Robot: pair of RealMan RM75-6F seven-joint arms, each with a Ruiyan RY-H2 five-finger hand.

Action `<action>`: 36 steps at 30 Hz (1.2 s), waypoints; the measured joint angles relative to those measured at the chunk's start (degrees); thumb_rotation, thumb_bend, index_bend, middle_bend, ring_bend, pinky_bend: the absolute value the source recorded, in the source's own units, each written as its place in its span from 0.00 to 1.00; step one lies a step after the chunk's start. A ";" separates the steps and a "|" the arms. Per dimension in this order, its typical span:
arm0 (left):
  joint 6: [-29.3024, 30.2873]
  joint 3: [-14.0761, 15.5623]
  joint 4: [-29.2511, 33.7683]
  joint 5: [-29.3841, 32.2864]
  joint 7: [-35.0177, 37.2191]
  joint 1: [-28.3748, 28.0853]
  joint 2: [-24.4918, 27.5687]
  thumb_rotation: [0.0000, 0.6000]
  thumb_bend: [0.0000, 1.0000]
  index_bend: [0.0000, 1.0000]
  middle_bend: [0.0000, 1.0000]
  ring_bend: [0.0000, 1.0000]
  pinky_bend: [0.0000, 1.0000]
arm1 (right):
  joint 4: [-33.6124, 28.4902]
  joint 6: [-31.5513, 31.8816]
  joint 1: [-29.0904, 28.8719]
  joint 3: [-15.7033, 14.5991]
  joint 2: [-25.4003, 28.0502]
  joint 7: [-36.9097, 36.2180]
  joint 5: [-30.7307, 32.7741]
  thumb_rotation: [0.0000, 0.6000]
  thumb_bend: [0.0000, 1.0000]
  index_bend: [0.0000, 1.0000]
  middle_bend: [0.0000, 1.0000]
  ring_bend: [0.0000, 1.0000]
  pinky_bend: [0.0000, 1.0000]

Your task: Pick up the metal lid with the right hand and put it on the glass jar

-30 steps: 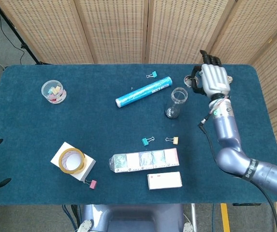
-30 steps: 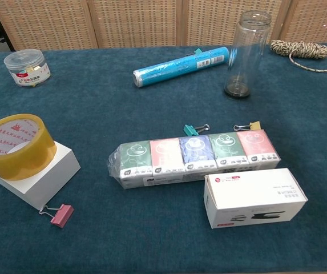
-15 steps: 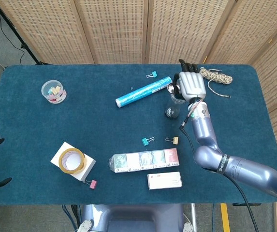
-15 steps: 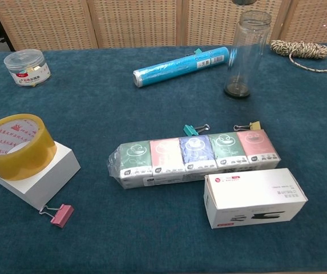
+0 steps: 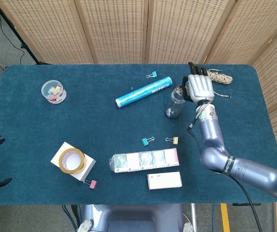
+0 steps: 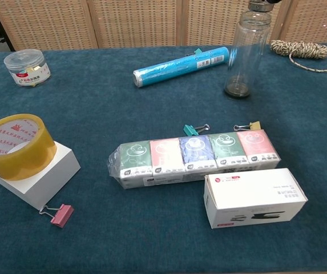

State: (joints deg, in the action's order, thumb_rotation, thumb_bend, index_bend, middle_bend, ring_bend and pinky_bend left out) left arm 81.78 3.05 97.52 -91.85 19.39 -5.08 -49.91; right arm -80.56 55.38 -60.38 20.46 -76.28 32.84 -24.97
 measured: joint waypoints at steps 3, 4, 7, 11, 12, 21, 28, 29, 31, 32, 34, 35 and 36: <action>0.09 0.02 -0.02 -0.02 0.13 0.02 0.02 1.00 0.00 0.00 0.00 0.00 0.00 | 0.39 0.01 0.40 -0.30 0.01 -0.16 -0.06 1.00 0.67 0.67 0.00 0.00 0.00; 0.05 0.00 -0.04 0.04 0.14 0.00 0.00 1.00 0.00 0.00 0.00 0.00 0.00 | 0.43 0.01 0.57 -0.40 0.04 -0.30 -0.14 1.00 0.67 0.67 0.00 0.00 0.00; -0.18 -0.08 -0.04 0.31 0.03 -0.12 -0.05 1.00 0.00 0.00 0.00 0.00 0.00 | 0.38 0.00 1.07 -0.70 0.18 -0.68 -0.50 1.00 0.67 0.67 0.00 0.00 0.00; 0.01 -0.07 0.04 0.26 -0.09 -0.05 -0.05 1.00 0.00 0.00 0.00 0.00 0.00 | 0.34 -0.01 1.47 -0.82 0.27 -1.12 -0.66 1.00 0.67 0.67 0.00 0.00 0.00; 0.12 -0.06 0.05 0.24 -0.08 0.01 -0.05 1.00 0.00 0.00 0.00 0.00 0.00 | 0.37 0.00 1.52 -0.88 0.24 -1.14 -0.78 1.00 0.67 0.67 0.00 0.00 0.00; 0.18 0.00 0.01 0.12 -0.03 0.01 -0.05 1.00 0.00 0.00 0.00 0.00 0.00 | 0.19 0.16 1.51 -0.64 0.03 -1.41 -1.11 1.00 0.67 0.67 0.00 0.00 0.00; 0.47 -0.06 -0.10 0.24 0.49 0.13 0.07 1.00 0.00 0.00 0.00 0.00 0.00 | 0.05 0.31 1.32 -0.57 -0.43 -1.19 -0.82 1.00 0.67 0.67 0.00 0.00 0.00; 0.45 -0.04 -0.11 0.21 0.48 0.13 0.08 1.00 0.00 0.00 0.00 0.00 0.00 | 0.01 0.37 1.28 -0.53 -0.46 -1.15 -0.79 1.00 0.67 0.67 0.00 0.00 0.00; 0.37 0.04 -0.13 0.01 0.56 0.07 0.11 1.00 0.00 0.00 0.00 0.00 0.00 | -0.10 0.52 1.18 -0.44 -0.47 -1.00 -0.76 1.00 0.67 0.67 0.00 0.00 0.00; 0.36 0.05 -0.16 -0.05 0.56 0.04 0.12 1.00 0.00 0.00 0.00 0.00 0.00 | -0.18 0.61 1.14 -0.38 -0.46 -0.95 -0.75 1.00 0.67 0.67 0.00 0.00 0.00; 0.38 0.04 -0.19 -0.04 0.67 0.03 0.14 1.00 0.00 0.00 0.00 0.00 0.00 | -0.39 0.76 1.08 -0.23 -0.41 -0.92 -0.74 1.00 0.67 0.67 0.00 0.00 0.00; 0.39 0.03 -0.21 -0.02 0.77 0.03 0.16 1.00 0.00 0.00 0.00 0.00 0.00 | -0.50 0.85 1.05 -0.19 -0.39 -0.89 -0.76 1.00 0.67 0.67 0.00 0.00 0.00; 0.41 0.00 -0.23 0.05 0.87 0.03 0.18 1.00 0.00 0.00 0.00 0.00 0.00 | -0.61 0.92 1.02 -0.17 -0.37 -0.80 -0.78 1.00 0.67 0.67 0.00 0.00 0.00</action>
State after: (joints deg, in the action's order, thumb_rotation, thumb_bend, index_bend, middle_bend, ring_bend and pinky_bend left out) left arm 82.19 3.05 97.29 -91.80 20.26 -5.05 -49.73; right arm -81.17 56.30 -59.36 20.30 -76.65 32.04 -25.75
